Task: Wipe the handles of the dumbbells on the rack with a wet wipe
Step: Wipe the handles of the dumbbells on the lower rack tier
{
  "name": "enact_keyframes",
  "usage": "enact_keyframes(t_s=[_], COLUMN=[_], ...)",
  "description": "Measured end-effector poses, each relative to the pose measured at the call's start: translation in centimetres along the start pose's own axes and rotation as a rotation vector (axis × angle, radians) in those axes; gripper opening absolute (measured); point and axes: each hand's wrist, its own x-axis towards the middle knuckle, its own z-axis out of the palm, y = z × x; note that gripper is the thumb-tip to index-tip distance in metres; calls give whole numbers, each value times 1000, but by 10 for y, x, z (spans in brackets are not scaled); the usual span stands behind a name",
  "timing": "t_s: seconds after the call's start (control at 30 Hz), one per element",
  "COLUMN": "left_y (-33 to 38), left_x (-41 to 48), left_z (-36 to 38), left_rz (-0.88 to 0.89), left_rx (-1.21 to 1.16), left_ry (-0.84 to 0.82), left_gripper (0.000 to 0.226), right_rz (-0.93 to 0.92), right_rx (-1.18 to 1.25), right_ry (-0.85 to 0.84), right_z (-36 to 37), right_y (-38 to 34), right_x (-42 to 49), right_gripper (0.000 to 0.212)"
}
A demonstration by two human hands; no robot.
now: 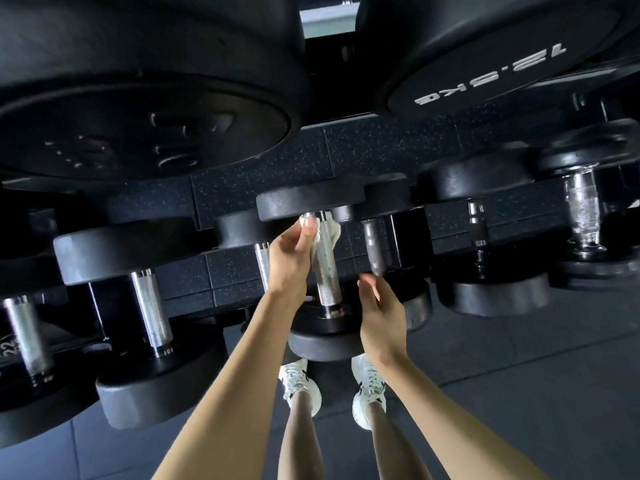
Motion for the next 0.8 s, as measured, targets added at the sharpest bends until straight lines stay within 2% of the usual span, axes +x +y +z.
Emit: enact_keyframes(t_s=[0.1, 0.23, 0.33, 0.5, 0.63, 0.8], left_y=[-1, 4, 8, -2, -10, -16], left_x=[19, 25, 13, -13, -27, -40], left_z=[-18, -26, -19, -12, -19, -22], left_rz=[-107, -183, -143, -79, -78, -121], left_rx=[-137, -133, -70, 421, 481, 746], left_ry=[-250, -436, -388, -115, -159, -243], left_gripper=[51, 36, 36, 29, 14, 24], right_rz=[1, 10, 26, 46, 41, 42], right_rx=[12, 30, 19, 24, 18, -4], right_ry=[6, -2, -18, -8, 19, 28], right_z=[1, 1, -1, -1, 0, 0], right_y=[0, 0, -3, -9, -8, -11], right_x=[0, 0, -1, -3, -2, -3], right_gripper=[26, 26, 27, 22, 14, 19])
